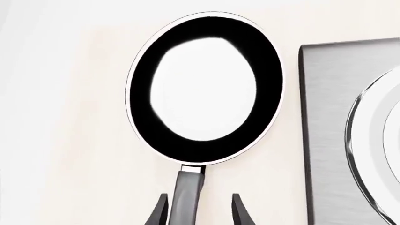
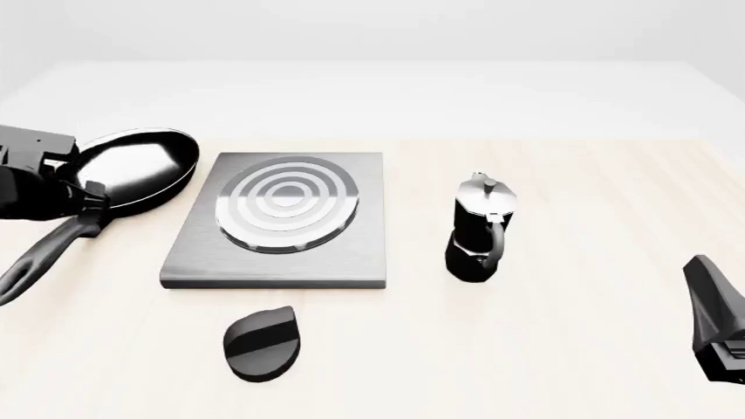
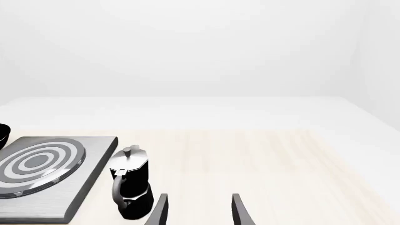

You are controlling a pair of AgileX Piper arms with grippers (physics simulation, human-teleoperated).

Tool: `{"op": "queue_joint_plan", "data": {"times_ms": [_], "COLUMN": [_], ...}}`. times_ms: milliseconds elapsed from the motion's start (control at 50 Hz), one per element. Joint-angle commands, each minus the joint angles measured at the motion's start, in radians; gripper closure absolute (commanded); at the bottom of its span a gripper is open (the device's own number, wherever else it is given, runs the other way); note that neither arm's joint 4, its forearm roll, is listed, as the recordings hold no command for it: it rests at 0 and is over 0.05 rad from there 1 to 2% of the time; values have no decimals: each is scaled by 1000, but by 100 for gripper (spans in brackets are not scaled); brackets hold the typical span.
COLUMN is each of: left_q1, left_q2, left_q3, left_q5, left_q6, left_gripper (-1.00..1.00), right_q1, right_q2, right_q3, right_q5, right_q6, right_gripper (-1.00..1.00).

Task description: Turn on the stove and put the frying pan on it.

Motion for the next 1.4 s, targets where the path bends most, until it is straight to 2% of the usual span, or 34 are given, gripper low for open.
{"op": "queue_joint_plan", "data": {"times_ms": [20,820,1400], "left_q1": [17,60,91], "left_q2": [53,172,229], "left_q3": [5,55,69], "left_q5": [-37,-156,-204], "left_q6": [20,63,85], "left_gripper": [-100,-100,-100], "right_q1": [0,0,0], "right_q2": [0,0,0], "right_q3": [0,0,0], "right_q5": [0,0,0], "right_q6": [0,0,0], "right_gripper": [-100,-100,-100]}}
